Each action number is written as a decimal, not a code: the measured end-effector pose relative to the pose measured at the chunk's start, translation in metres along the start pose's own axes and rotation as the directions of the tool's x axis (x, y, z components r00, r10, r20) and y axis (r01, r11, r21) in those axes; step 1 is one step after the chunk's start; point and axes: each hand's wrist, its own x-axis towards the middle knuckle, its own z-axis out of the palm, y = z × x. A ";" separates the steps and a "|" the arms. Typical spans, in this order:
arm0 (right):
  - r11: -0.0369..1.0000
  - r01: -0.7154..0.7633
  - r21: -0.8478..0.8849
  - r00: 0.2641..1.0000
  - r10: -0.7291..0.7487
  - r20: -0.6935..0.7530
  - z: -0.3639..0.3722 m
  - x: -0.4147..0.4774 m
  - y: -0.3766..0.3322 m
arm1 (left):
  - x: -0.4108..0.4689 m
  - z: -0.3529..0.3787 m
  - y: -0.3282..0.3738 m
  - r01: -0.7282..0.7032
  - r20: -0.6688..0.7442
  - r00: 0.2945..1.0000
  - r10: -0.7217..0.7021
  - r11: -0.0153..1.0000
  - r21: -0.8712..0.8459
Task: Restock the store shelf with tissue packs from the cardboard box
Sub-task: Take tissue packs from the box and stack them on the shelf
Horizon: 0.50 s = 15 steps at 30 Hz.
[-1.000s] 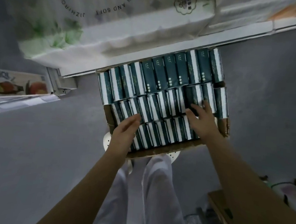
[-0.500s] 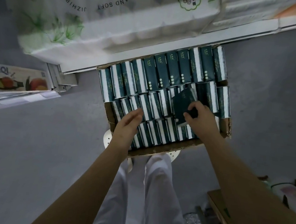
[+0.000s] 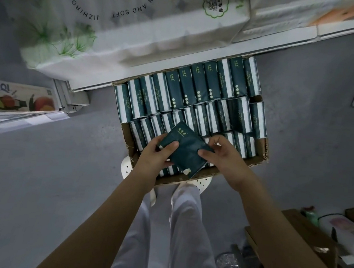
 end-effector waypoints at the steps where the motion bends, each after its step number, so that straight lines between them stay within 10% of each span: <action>1: 1.000 0.017 -0.022 0.998 -0.019 -0.056 -0.001 0.000 0.000 | 0.000 -0.001 -0.001 -0.002 -0.004 1.000 0.002 1.000 -0.009; 7: 0.627 -0.088 -0.774 0.852 -0.355 -0.385 -0.038 0.025 0.007 | -0.002 -0.006 -0.011 -0.007 -0.032 0.999 0.005 0.999 -0.044; 15: 0.396 -0.221 -0.891 0.939 -0.159 -0.304 -0.063 0.051 0.002 | 0.005 -0.015 -0.016 -0.004 -0.061 0.998 0.002 1.000 -0.030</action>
